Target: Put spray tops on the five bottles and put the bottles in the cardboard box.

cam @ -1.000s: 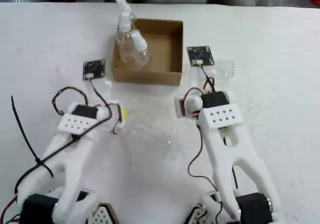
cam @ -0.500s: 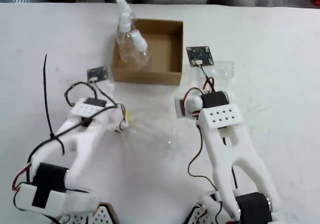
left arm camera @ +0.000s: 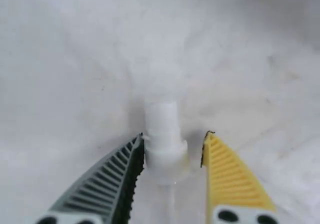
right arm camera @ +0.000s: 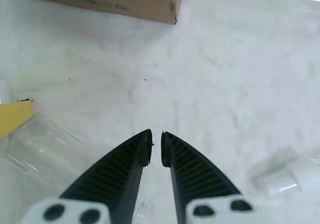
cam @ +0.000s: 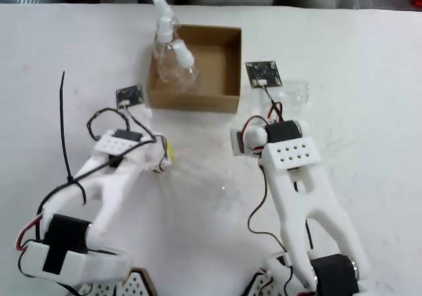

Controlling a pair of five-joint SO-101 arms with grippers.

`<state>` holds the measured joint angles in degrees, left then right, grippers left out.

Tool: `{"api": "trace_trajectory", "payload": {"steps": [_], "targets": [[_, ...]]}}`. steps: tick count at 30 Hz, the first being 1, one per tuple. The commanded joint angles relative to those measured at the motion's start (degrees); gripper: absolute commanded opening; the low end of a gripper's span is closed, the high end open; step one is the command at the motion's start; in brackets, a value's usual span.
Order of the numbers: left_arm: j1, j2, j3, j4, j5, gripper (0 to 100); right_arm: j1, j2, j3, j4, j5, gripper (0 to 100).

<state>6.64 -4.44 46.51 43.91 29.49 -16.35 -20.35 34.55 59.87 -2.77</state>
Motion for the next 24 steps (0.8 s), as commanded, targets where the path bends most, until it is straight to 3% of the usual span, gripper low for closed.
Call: {"api": "trace_trajectory", "payload": {"steps": [1, 8, 13, 20, 24], "targets": [[1.19, -0.31, -2.2, 1.58, 0.35, 20, 0.66, -2.07, -0.35, -0.92, 0.53, 1.9], [1.71, -0.22, -2.2, 1.49, 0.26, 20, 0.57, -2.07, -0.35, -0.92, 0.62, 2.0], [1.54, -0.22, -2.2, -0.88, 0.09, 2, 0.57, -2.07, -0.35, -0.92, 0.62, 2.1], [1.27, -0.22, -2.11, -0.88, -3.16, 4, 0.75, -2.07, -0.35, -0.75, 0.62, 2.0], [-1.27, -0.75, -2.11, -1.23, -10.99, 4, 0.75, -2.77, -0.88, 1.8, 0.97, 1.7]]}}
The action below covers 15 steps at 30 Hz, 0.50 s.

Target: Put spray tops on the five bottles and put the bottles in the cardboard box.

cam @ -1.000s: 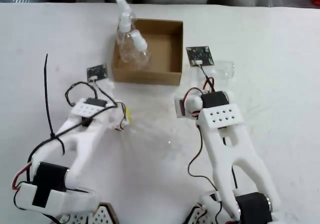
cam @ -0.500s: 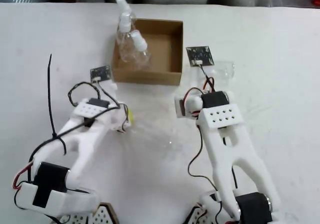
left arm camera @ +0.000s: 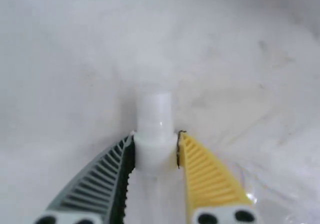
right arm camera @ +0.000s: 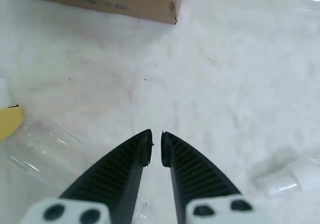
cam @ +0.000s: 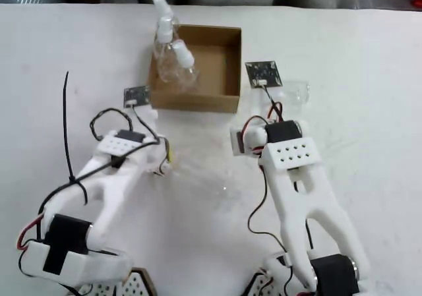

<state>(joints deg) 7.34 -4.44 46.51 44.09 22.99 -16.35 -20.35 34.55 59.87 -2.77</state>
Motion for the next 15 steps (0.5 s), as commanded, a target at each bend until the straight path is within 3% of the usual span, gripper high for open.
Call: {"api": "trace_trajectory", "payload": {"steps": [1, 10, 15], "targets": [[-3.03, -0.75, -2.2, -1.49, -5.71, 4, 0.75, -3.47, -1.14, 3.21, 2.2, 1.7], [-9.36, -0.31, -4.48, -1.58, -6.51, 4, 0.13, -14.81, 0.62, 16.75, 12.22, 1.7], [-9.89, -0.31, -4.13, -4.48, -6.51, 4, -6.99, -23.34, 12.4, 17.8, 20.13, 1.7]]}}
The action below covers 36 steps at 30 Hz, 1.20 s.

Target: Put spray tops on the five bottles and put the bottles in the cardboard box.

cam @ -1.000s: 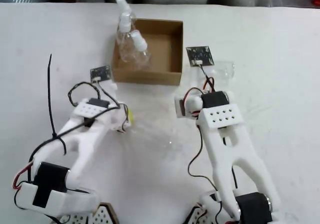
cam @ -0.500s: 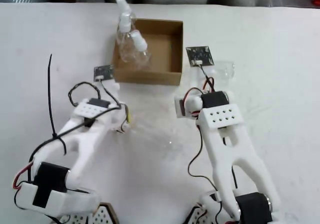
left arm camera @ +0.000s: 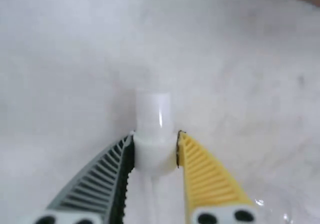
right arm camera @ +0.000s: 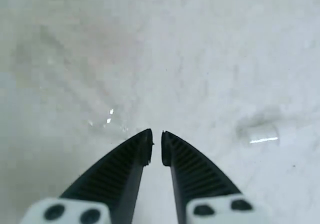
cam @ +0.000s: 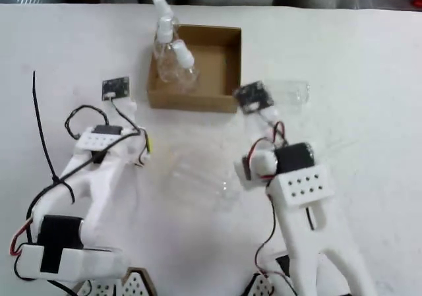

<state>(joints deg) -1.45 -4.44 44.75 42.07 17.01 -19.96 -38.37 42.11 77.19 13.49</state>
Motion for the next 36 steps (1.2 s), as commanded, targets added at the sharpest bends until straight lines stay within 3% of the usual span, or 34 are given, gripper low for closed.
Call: {"api": "trace_trajectory", "payload": {"steps": [1, 4, 10, 21, 36], "targets": [[-1.8, -0.31, -2.37, -2.99, -0.53, 4, -3.91, -7.43, 6.95, 0.31, 4.66, 1.7], [-3.82, -0.31, -2.37, -4.75, -0.53, 4, -3.65, -12.97, 11.87, -2.24, 6.33, 1.6], [-4.79, -0.22, -2.37, -7.47, -0.53, 4, -8.22, -21.14, 23.65, -4.09, 20.48, 1.6], [-4.7, -0.22, -0.88, -9.76, -0.53, 4, -8.31, -24.66, 33.14, -14.37, 20.48, 1.6], [-4.79, -0.22, -0.79, -9.49, -0.53, 4, -8.4, -24.75, 36.31, -15.6, 21.1, 1.6]]}}
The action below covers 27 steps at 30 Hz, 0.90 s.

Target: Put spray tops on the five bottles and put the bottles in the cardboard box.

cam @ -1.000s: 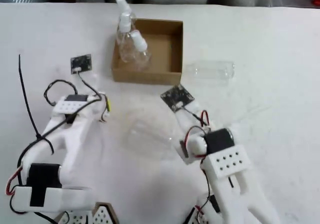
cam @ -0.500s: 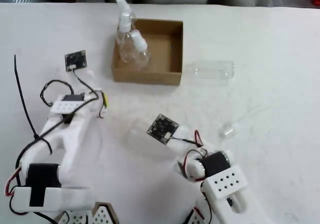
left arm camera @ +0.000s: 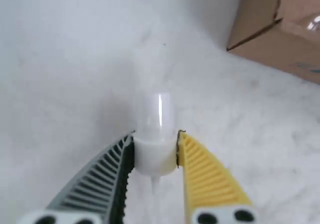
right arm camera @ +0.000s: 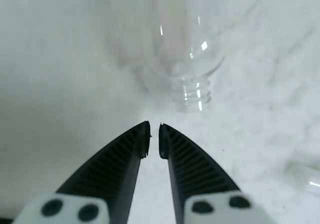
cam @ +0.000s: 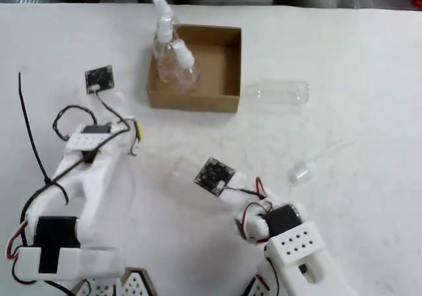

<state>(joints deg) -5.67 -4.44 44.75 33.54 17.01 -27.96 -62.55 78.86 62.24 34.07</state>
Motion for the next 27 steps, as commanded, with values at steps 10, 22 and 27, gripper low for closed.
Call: {"api": "trace_trajectory", "payload": {"steps": [10, 22, 27], "targets": [[-0.31, -0.31, -0.79, -0.7, -0.53, 4, 0.22, -0.57, 0.26, -0.92, 0.0, 1.6], [-0.13, -0.31, -0.79, -0.7, -0.53, 4, 2.59, 4.7, -0.44, -6.81, -3.69, 1.6], [-0.13, -0.31, -0.79, -0.7, -0.53, 4, 2.51, 9.27, -0.88, -12.18, -8.62, 1.6]]}}
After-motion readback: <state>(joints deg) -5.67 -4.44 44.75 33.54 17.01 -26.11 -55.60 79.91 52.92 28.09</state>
